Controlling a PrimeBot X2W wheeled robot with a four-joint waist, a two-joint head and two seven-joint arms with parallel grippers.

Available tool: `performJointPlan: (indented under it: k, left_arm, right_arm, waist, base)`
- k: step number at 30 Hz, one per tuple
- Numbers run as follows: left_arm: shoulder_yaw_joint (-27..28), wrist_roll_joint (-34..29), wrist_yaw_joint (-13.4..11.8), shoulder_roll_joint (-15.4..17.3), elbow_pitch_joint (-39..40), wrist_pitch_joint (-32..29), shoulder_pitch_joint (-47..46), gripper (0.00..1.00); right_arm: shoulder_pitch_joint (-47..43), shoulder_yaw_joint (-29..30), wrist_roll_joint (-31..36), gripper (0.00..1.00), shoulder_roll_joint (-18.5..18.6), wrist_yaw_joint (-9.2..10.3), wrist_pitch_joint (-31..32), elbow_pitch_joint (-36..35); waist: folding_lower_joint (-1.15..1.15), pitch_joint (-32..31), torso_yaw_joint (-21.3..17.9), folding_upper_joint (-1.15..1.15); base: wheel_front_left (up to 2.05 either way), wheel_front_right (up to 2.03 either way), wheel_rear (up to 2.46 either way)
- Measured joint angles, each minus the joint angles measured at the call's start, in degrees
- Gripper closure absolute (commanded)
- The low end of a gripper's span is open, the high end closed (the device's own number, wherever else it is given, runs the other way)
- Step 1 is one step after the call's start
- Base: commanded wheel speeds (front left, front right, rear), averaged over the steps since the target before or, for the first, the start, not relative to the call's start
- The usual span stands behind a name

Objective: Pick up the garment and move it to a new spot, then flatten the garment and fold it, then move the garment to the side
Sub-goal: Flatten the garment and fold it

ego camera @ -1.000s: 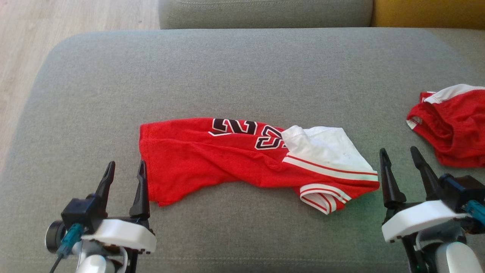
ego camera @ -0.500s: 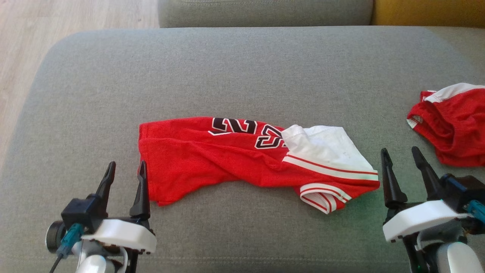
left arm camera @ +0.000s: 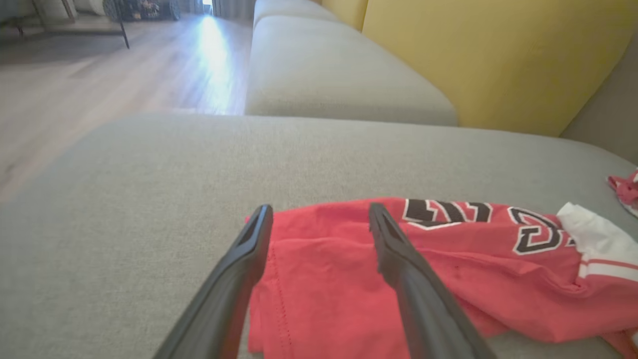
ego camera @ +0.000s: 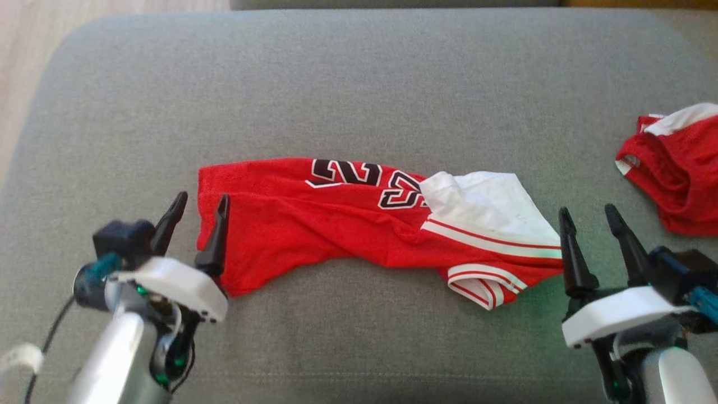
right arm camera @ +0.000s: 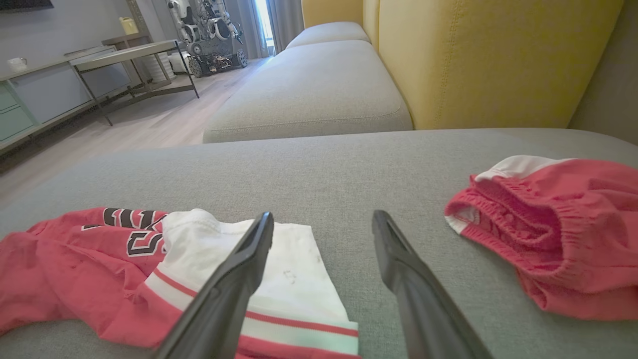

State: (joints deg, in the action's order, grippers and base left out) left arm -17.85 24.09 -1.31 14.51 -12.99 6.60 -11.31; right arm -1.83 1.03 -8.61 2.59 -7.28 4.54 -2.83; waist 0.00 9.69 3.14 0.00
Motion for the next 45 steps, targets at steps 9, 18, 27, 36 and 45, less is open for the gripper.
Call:
performJointPlan:
  k: [9, 18, 27, 36, 45]
  left_arm:
    - [0.6, 5.7, 4.5, 0.2, -13.1, -5.5, -6.9, 0.00]
    - [1.6, 9.0, 6.8, 0.3, -18.6, -4.9, -9.1, 0.00]
    - [0.2, 11.3, 8.0, 0.2, -22.0, -5.0, -10.3, 0.16]
    - [-1.5, 12.1, 8.4, 0.8, -22.6, -1.0, -10.9, 1.00]
    - [-2.2, 8.6, 7.3, 2.0, -20.6, 4.2, -11.5, 1.00]
  right_arm:
    - [2.4, -0.3, -0.8, 0.00, 0.0, 0.00, -1.2, 1.3]
    - [2.5, -0.4, -1.2, 0.00, 0.0, 0.00, -1.9, 1.9]
    - [2.5, -0.4, -1.5, 0.00, 0.0, 0.00, -1.9, 1.9]
    - [2.8, -0.2, -1.9, 0.00, 0.0, 0.00, -2.0, 1.9]
    - [2.8, 1.1, -2.0, 0.00, 0.0, 0.00, -2.1, 1.9]
  waist:
    - [0.00, 3.3, -2.2, 0.00]
    - [0.00, 4.0, -3.2, 0.00]
    - [0.00, 4.1, -3.4, 0.00]
    - [0.00, 4.5, -3.4, 0.00]
    - [0.00, 4.0, -3.2, 0.00]
  base:
    - [0.00, 0.00, 0.00]
    - [0.00, 0.00, 0.00]
    - [0.00, 0.00, 0.00]
    - [0.00, 0.00, 0.00]
    - [0.00, 0.00, 0.00]
